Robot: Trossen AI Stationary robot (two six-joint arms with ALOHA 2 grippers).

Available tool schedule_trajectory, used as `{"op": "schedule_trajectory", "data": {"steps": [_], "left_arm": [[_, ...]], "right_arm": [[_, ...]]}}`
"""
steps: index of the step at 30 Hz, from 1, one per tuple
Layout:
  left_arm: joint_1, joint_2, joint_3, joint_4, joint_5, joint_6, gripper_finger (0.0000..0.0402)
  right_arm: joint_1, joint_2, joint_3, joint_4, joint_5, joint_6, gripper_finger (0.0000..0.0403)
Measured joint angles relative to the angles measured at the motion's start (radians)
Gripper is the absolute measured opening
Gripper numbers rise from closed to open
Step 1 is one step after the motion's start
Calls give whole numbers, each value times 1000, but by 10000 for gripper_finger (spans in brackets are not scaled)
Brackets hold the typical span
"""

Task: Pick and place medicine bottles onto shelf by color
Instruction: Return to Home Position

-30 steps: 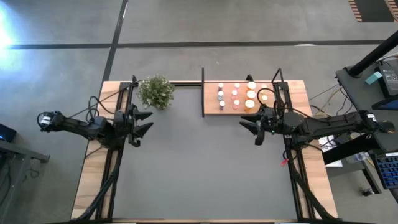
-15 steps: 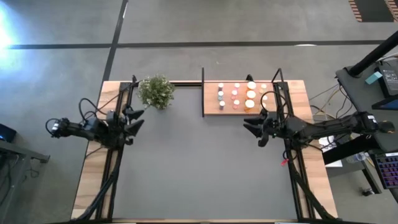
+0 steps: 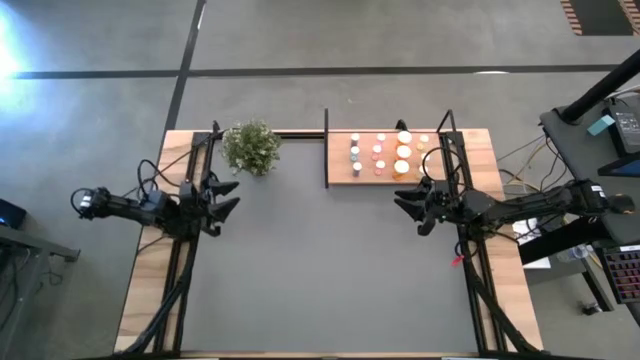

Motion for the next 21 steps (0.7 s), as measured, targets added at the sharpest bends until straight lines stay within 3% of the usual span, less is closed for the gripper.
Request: {"op": "schedule_trajectory", "data": {"steps": [21], "left_arm": [[0,147,-2,2,0,1,215]], "right_arm": [[-1,2,-1,-16,7,-12,139]]}}
